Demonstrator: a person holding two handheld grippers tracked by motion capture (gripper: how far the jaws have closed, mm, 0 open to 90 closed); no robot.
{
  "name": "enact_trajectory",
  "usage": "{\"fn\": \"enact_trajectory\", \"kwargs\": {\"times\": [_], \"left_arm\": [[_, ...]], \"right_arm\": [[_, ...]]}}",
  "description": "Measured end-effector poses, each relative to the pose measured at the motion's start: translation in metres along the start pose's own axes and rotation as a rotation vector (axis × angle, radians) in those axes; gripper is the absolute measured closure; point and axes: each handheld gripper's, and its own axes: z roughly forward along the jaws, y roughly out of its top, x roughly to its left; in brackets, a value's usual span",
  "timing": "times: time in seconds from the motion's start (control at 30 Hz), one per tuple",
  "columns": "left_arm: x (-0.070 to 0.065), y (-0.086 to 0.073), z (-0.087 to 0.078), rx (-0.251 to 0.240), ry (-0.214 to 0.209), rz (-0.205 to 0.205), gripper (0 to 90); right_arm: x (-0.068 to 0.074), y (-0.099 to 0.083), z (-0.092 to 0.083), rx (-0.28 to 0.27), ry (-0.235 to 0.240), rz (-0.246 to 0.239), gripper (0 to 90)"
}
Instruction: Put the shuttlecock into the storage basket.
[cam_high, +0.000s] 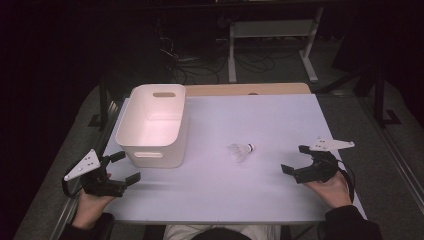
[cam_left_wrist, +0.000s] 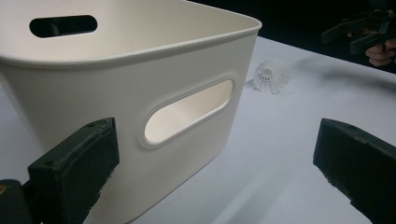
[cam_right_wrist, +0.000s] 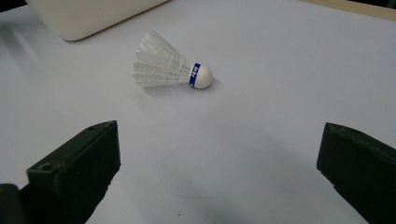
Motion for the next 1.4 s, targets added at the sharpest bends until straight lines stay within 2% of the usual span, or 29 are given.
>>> {"fn": "enact_trajectory", "kwargs": {"times": [0.97,1.4], "left_arm": [[0.0,0.0,0.0,0.004,0.001,0.002,0.1],[-0.001,0.0,0.0,0.005,-0.001,0.001,0.1]], "right_arm": [[0.005,0.006,-0.007,-0.007,0.006,-0.017,0.0],[0.009,0.019,-0.002,0.047,0.013,-0.048,0.0]]}}
